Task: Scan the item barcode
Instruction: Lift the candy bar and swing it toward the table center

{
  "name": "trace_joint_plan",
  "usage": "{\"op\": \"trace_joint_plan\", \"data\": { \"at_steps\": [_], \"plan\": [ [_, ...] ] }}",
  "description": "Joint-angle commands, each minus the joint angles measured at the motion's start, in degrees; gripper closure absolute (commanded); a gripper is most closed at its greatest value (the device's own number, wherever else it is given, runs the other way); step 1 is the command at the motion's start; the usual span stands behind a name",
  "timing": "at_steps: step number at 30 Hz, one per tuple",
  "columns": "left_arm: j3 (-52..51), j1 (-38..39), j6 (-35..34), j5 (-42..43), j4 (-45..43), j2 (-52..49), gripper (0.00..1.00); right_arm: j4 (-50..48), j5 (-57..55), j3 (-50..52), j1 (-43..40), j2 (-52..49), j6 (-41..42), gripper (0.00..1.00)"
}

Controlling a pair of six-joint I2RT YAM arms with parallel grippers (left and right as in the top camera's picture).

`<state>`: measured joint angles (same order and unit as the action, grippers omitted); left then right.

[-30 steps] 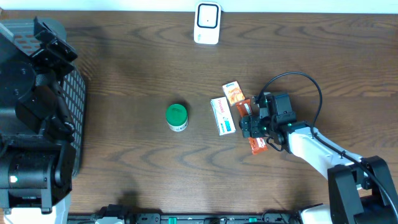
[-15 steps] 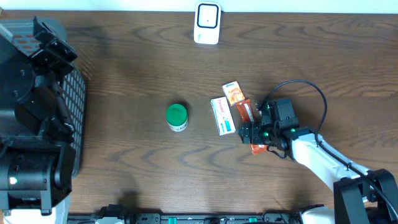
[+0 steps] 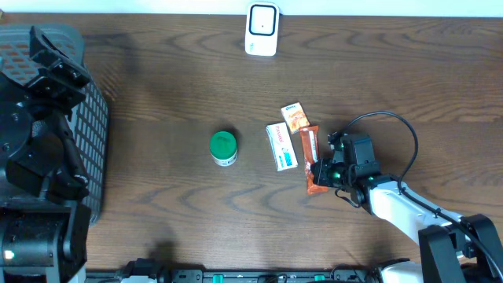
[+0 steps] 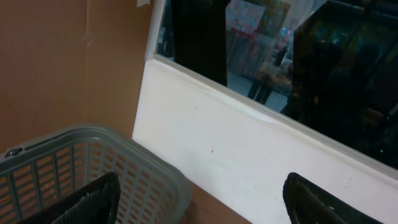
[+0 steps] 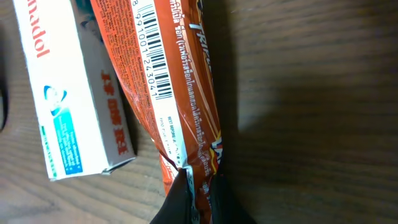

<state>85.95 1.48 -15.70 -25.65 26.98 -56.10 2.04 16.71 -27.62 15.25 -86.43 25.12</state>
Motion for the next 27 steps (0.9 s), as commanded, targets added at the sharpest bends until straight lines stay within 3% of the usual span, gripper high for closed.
{"op": "trace_joint_plan", "data": {
  "at_steps": [1, 9, 14, 19, 27],
  "plan": [
    [-0.26, -0.39, -0.48, -0.39, -0.02, 0.04, 0.16, 6.12, 0.24, 3.78, 0.94, -0.57, -4.09, 0.99],
    [-0.26, -0.39, -0.5, -0.42, 0.17, 0.0, 0.16, 26.32, 0.37, -4.98, 1.01, 23.5, -12.22, 0.99],
    [-0.26, -0.39, -0.5, -0.39, 0.39, -0.31, 0.16, 30.58, 4.81, -9.57, 2.64, 35.28, -17.86, 0.99],
    [-0.26, -0.39, -0.52, -0.37, 0.39, -0.46, 0.16, 31.15, 12.22, -14.36, 7.19, 35.17, -20.98, 0.99],
    [-0.26, -0.39, -0.5, -0.39, 0.44, -0.46, 0.16, 38.53, 11.34, -23.96, 17.81, 26.47, -22.95, 0.99]
  ]
}}
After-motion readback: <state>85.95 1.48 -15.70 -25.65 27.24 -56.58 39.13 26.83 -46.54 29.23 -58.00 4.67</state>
